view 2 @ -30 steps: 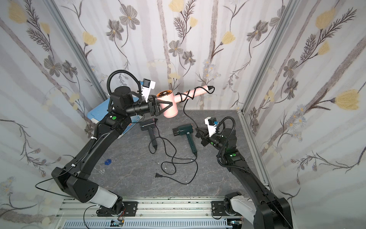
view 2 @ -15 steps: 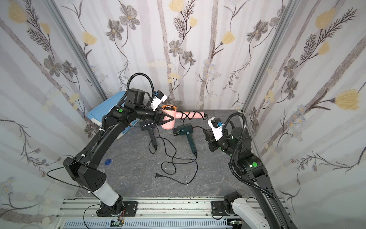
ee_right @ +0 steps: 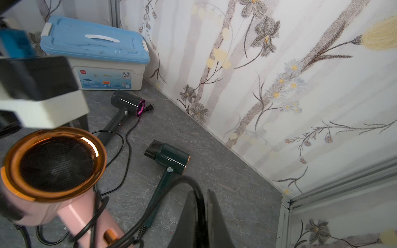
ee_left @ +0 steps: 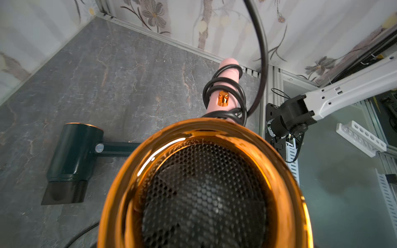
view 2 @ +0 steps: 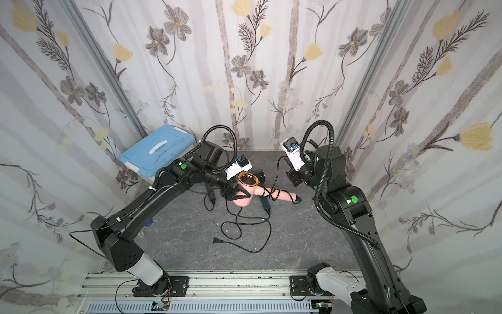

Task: Wrap the cord around the hair dryer
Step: Wrap the power cord around the hair dryer.

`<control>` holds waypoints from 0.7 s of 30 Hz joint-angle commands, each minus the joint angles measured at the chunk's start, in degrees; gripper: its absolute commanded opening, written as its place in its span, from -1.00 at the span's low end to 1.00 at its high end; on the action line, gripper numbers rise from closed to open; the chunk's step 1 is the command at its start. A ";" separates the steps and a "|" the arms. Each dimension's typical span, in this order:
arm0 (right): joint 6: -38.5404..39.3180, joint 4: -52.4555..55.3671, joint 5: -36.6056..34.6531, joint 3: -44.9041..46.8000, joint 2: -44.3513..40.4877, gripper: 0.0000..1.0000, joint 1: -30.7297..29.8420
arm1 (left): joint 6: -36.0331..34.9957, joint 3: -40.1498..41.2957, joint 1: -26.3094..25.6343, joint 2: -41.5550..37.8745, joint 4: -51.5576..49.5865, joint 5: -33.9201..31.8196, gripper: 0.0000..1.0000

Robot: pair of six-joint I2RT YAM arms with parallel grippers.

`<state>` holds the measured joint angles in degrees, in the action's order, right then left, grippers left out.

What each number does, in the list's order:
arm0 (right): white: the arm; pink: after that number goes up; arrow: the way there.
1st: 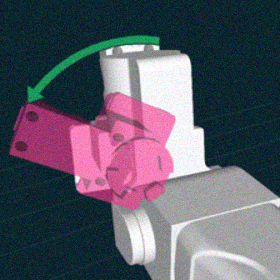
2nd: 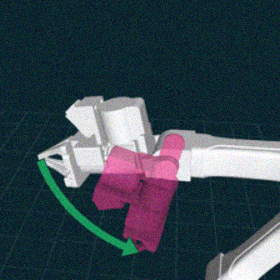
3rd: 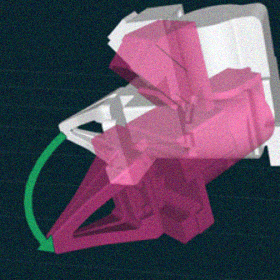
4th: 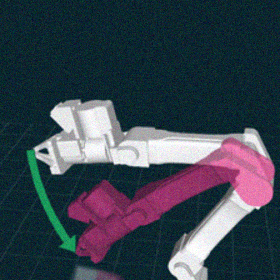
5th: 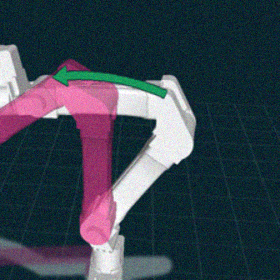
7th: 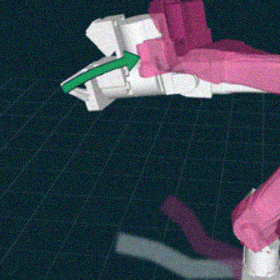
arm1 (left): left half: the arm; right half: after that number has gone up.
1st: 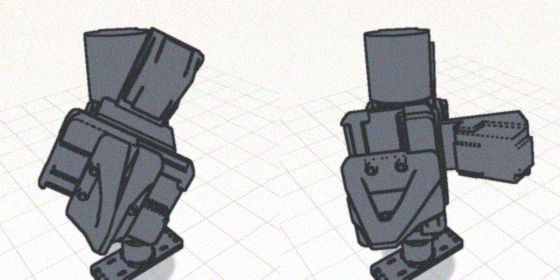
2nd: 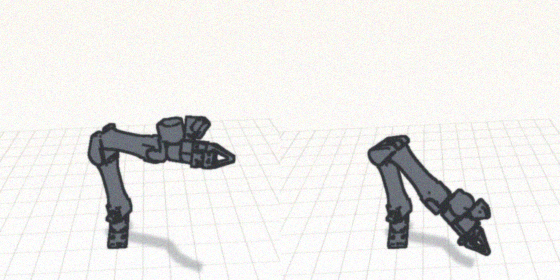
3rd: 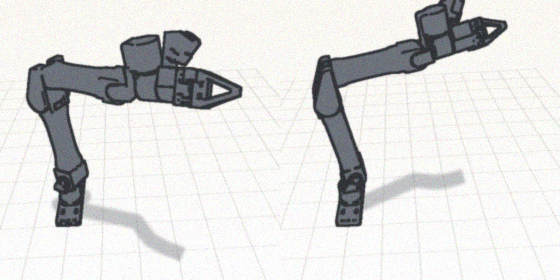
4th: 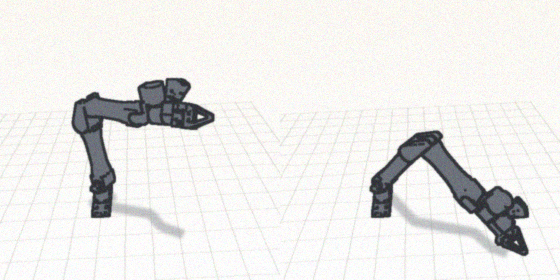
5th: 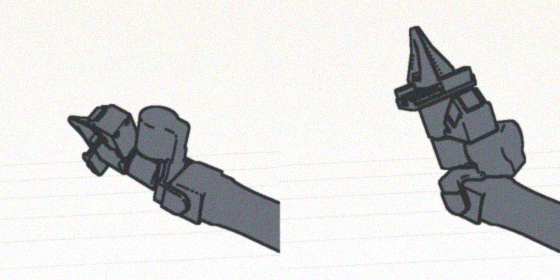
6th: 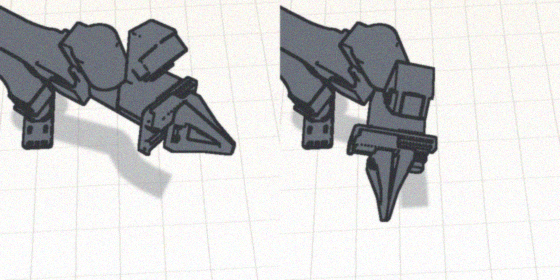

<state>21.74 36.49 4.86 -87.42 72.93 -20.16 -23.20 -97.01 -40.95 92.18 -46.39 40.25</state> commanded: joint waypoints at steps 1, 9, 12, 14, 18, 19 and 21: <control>2.23 -4.65 3.79 -1.18 3.17 -1.00 2.47 | -3.58 2.17 -2.66 -2.16 1.44 3.45 -1.00; 2.57 -6.44 27.23 4.02 8.44 -1.00 10.55 | -4.04 4.89 -3.30 -8.10 5.13 6.86 -1.00; 2.35 -8.53 33.86 7.36 9.31 -1.00 12.67 | -4.22 4.64 -3.25 -9.75 5.80 7.48 -1.00; 2.36 -9.51 37.04 8.86 10.02 -1.00 13.37 | -4.37 4.40 -3.22 -10.57 6.07 7.70 -1.00; 2.16 -11.26 44.07 10.86 11.33 -1.00 14.98 | -3.58 5.81 -1.19 -12.22 8.24 9.26 -1.00; 2.18 -11.63 46.03 11.23 11.49 -1.00 15.50 | -2.55 6.83 0.08 -12.86 9.87 10.69 -1.00; 1.95 -12.38 48.72 12.06 11.63 -1.00 16.11 | -0.20 8.57 2.50 -13.83 13.02 13.67 -1.00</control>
<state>23.44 29.54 46.70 -75.96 84.14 -4.60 -24.91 -89.52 -40.14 79.55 -40.42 44.82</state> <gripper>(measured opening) 0.092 0.752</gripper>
